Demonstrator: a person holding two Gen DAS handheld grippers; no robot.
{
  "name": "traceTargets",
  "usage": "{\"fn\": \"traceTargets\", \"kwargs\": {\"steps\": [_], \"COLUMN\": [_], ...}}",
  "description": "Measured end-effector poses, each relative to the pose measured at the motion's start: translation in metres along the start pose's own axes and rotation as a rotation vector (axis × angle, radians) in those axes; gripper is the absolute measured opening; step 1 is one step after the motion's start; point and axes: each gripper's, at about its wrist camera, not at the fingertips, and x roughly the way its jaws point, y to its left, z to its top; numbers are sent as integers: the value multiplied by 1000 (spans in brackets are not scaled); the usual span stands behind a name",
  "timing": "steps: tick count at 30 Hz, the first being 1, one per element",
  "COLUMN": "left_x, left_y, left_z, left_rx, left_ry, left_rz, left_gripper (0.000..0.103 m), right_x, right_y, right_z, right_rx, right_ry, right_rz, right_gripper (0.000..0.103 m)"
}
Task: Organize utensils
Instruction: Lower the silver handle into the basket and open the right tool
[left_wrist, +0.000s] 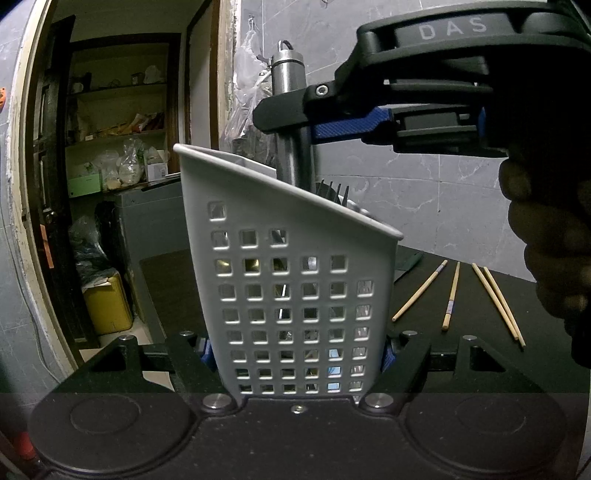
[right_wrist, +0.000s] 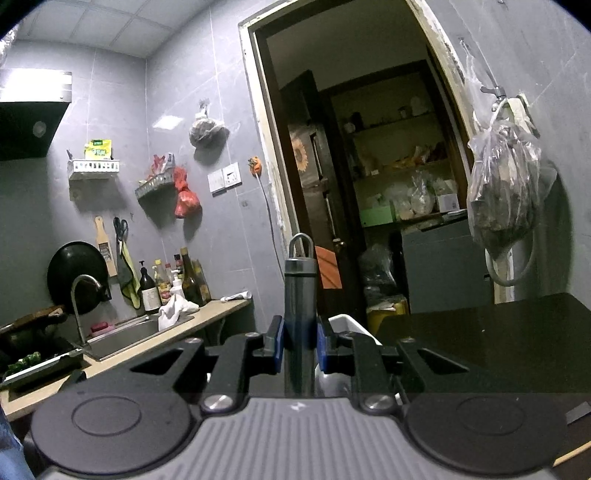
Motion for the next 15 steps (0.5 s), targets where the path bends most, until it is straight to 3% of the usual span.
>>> {"fn": "traceTargets", "kwargs": {"steps": [12, 15], "left_x": [0, 0], "left_y": [0, 0], "left_z": [0, 0], "left_rx": [0, 0], "left_ry": [0, 0], "left_rz": [0, 0], "left_gripper": [76, 76], "right_x": [0, 1], "right_y": [-2, -3], "right_z": [-2, 1], "right_rx": [1, 3], "right_ry": [2, -1], "right_rz": [13, 16], "right_gripper": [23, 35]}}
